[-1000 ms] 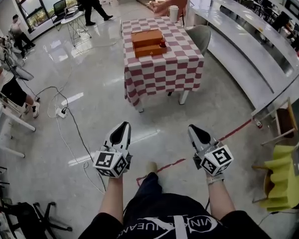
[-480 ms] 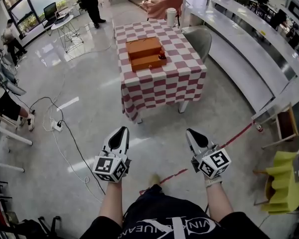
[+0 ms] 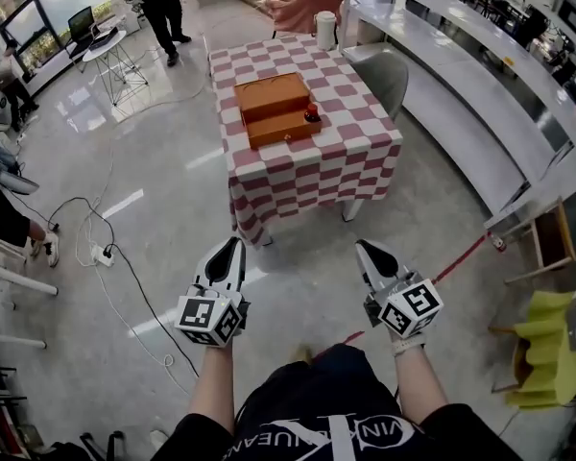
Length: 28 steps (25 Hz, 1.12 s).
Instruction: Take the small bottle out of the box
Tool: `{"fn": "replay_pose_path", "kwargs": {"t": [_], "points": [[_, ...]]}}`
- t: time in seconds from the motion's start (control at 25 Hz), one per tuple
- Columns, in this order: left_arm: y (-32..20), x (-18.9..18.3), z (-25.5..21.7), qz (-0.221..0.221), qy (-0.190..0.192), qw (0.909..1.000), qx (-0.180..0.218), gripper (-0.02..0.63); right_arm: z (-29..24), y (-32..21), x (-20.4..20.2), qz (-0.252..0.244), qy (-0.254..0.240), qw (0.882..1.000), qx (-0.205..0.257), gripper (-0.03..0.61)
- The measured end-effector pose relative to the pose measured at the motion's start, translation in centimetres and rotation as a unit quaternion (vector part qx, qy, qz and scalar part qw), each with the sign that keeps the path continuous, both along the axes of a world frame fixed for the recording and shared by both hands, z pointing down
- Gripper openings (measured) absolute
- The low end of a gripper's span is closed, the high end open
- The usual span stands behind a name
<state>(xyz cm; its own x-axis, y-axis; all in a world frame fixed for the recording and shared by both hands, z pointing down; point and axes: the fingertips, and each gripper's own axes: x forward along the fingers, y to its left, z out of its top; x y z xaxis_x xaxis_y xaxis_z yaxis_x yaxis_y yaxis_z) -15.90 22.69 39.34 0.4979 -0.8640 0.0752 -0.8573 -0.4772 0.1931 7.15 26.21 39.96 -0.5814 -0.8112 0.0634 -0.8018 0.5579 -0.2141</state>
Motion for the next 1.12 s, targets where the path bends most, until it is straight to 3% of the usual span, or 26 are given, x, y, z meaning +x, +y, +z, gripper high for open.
{"fn": "replay_pose_path", "kwargs": {"t": [0.32,1.12], "points": [[-4.4,0.9,0.1,0.006,0.005,1.0,0.001,0.027,0.3,-4.5,0.1,-0.008,-0.003,1.0,0.004,0.006],[-21.1,4.7,1.5,-0.013,0.004,0.9999,-0.007,0.028,1.8,-24.0,1.0,-0.069,0.003,0.998,-0.004,0.006]]}}
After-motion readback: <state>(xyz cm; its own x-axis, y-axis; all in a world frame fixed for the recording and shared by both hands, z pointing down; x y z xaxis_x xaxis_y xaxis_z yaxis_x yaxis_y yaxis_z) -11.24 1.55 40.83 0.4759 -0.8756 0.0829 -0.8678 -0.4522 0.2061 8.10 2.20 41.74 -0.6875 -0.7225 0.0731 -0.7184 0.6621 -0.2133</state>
